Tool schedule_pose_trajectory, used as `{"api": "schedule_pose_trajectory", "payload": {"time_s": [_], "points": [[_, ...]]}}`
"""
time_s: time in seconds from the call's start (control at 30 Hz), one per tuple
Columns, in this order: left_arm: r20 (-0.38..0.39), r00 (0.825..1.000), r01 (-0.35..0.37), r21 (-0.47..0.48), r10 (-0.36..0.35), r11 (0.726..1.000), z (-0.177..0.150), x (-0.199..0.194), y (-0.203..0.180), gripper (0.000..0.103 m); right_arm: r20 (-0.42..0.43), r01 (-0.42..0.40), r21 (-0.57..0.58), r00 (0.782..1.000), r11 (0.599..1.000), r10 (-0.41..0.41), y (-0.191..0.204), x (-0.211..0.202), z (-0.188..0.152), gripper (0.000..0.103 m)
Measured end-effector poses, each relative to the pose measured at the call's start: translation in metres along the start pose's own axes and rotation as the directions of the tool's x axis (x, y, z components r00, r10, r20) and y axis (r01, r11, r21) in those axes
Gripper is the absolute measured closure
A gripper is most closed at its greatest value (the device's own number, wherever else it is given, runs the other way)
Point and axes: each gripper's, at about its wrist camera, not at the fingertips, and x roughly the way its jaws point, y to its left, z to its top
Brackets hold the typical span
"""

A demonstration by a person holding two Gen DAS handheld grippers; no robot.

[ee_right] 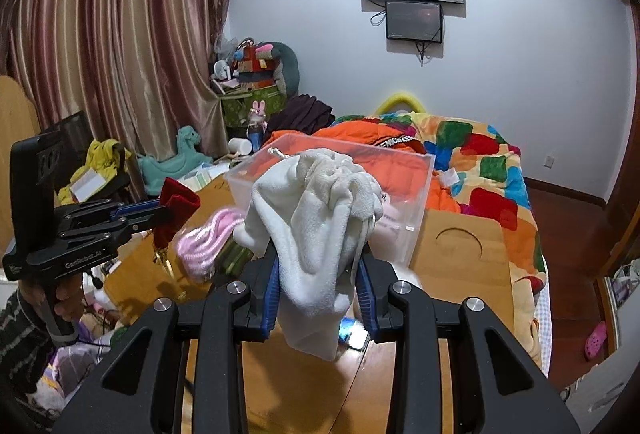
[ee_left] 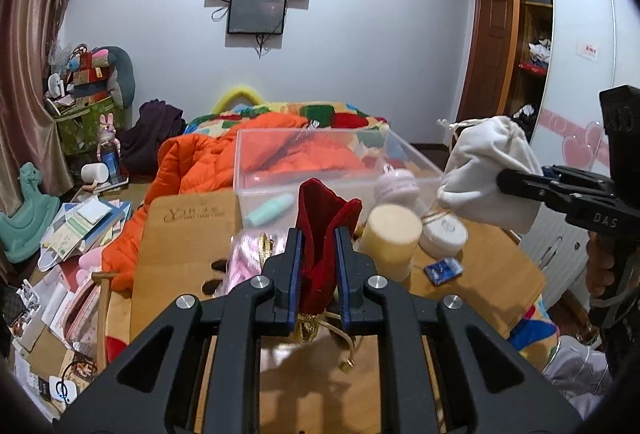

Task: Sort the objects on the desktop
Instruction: 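Carry the red pouch with the left tool while the right tool carries the white pouch to the box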

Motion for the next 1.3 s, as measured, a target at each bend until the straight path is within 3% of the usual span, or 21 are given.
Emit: {"api": "schedule_pose_trajectory", "payload": {"time_s": [0.73,1.13,1.3], "points": [[0.01,0.998,0.056,-0.053,-0.056,0.997,0.066,0.065,0.02,0.088,-0.051,-0.004,0.087,0.999,0.996,0.009,-0.043,0.079,0.044,0.073],[-0.061,0.996,0.064,-0.051,-0.067,0.997,0.07,0.116,0.022,0.088,-0.08,-0.005,0.11,0.997,0.994,0.014,-0.051,0.121,0.044,0.073],[-0.083,0.995,0.06,-0.038,-0.063,0.998,0.071,0.128,0.022,0.088,-0.083,-0.007,0.054,0.997,0.999,0.011,-0.04,0.132,0.045,0.073]]}}
